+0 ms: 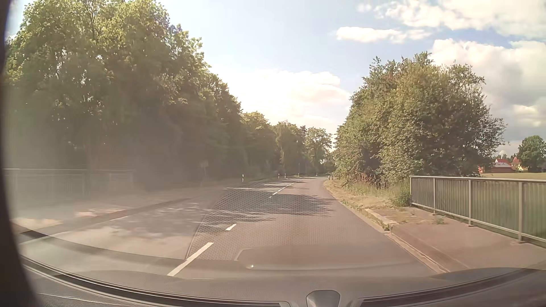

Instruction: Follow the waypoints while adhering to traffic rules and regulations

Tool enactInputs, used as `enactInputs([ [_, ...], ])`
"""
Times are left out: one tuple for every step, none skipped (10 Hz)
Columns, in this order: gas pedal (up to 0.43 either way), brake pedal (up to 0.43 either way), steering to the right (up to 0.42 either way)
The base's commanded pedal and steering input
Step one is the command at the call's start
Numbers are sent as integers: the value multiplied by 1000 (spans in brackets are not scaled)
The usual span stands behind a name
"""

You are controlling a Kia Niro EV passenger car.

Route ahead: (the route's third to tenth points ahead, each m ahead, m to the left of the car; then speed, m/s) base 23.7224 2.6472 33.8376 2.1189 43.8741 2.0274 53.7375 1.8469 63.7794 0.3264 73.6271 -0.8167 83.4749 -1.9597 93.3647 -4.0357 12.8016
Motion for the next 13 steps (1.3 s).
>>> enactInputs([
  [240,6,14],
  [240,6,12],
  [240,6,11],
  [240,6,11],
  [240,6,10],
  [240,6,10],
  [240,6,10],
  [240,6,10],
  [240,6,10],
  [240,6,10],
  [240,6,10],
  [228,6,9],
  [220,6,10],
])
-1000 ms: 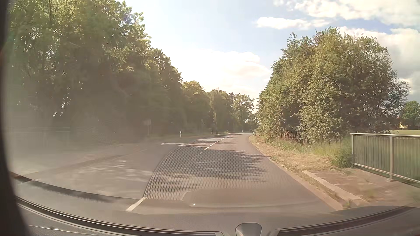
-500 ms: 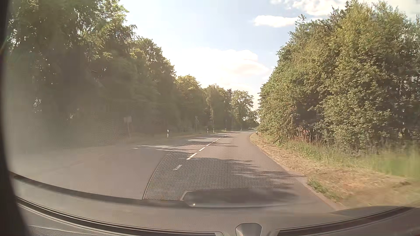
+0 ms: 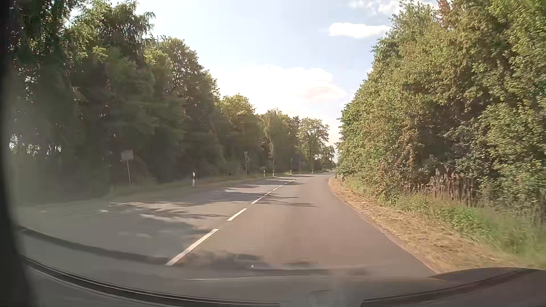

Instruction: Follow the waypoints while adhering to traffic rules and regulations

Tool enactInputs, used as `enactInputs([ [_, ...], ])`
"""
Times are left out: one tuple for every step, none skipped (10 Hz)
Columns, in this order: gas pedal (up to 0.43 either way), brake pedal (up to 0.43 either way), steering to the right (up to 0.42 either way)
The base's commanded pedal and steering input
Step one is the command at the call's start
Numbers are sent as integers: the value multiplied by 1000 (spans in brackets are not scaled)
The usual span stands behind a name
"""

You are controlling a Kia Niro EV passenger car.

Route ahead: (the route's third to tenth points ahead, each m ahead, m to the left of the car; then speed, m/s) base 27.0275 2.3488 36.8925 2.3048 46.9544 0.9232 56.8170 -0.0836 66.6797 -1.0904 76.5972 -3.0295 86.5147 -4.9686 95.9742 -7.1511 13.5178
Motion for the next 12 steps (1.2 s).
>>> enactInputs([
  [209,6,10],
  [209,6,10],
  [197,6,10],
  [197,6,11],
  [197,6,11],
  [197,6,11],
  [197,6,11],
  [197,6,11],
  [197,6,11],
  [197,6,12],
  [197,6,14],
  [189,6,14],
])
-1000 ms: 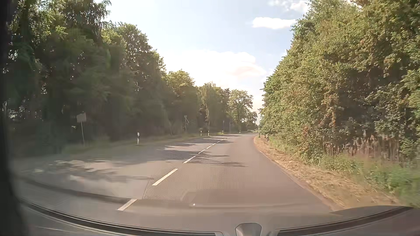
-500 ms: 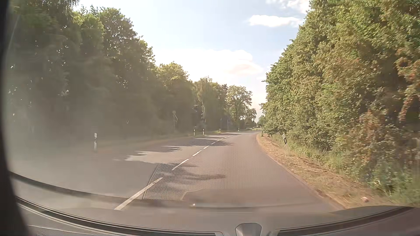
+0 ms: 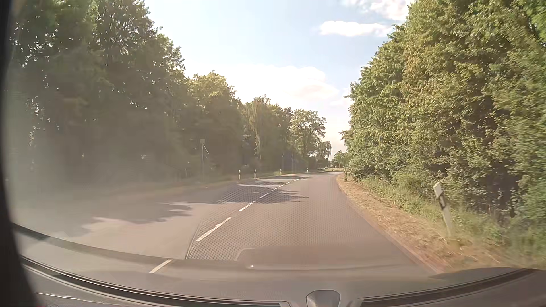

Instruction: Follow the waypoints while adhering to traffic rules and regulations

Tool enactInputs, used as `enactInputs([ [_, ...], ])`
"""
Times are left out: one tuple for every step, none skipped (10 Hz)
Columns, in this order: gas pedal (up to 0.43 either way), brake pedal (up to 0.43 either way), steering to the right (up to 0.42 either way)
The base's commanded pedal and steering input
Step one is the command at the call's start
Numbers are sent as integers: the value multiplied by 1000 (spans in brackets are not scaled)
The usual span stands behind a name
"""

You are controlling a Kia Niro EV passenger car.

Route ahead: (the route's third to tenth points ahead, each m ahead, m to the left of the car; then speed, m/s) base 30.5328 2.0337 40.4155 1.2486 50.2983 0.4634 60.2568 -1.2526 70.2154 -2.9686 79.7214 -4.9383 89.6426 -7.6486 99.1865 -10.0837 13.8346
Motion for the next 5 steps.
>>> enactInputs([
  [189,6,15],
  [177,6,16],
  [157,6,19],
  [157,6,19],
  [157,6,19],
])
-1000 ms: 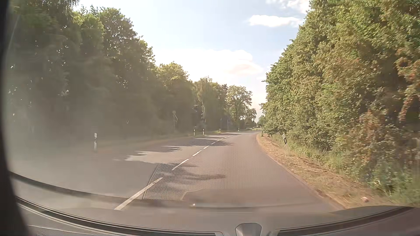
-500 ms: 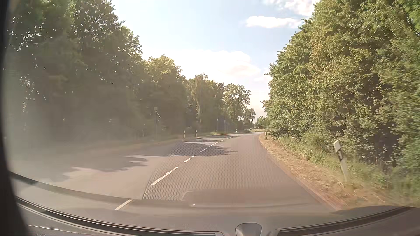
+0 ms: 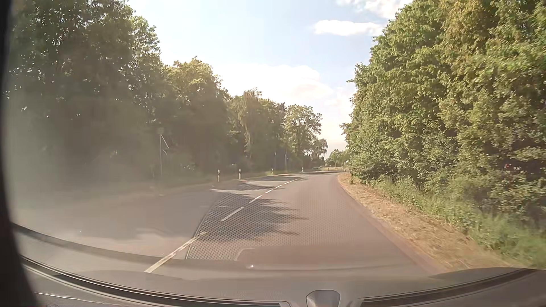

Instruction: Follow the waypoints while adhering to traffic rules and regulations

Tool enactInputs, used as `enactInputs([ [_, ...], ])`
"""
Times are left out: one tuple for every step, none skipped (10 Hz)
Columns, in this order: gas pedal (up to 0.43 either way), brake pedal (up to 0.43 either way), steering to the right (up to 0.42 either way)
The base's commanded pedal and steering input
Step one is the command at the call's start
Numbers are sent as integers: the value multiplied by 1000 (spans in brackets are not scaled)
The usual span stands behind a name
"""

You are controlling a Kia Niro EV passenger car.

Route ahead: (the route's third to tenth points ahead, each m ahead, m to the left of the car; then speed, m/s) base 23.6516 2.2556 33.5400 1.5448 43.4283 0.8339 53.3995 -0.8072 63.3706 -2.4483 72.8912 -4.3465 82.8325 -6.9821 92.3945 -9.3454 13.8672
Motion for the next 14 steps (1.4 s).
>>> enactInputs([
  [157,6,20],
  [157,6,19],
  [157,6,20],
  [157,6,20],
  [157,6,20],
  [157,6,20],
  [157,6,20],
  [157,6,20],
  [157,6,20],
  [157,6,19],
  [157,6,19],
  [150,6,19],
  [150,6,19],
  [150,6,18],
])
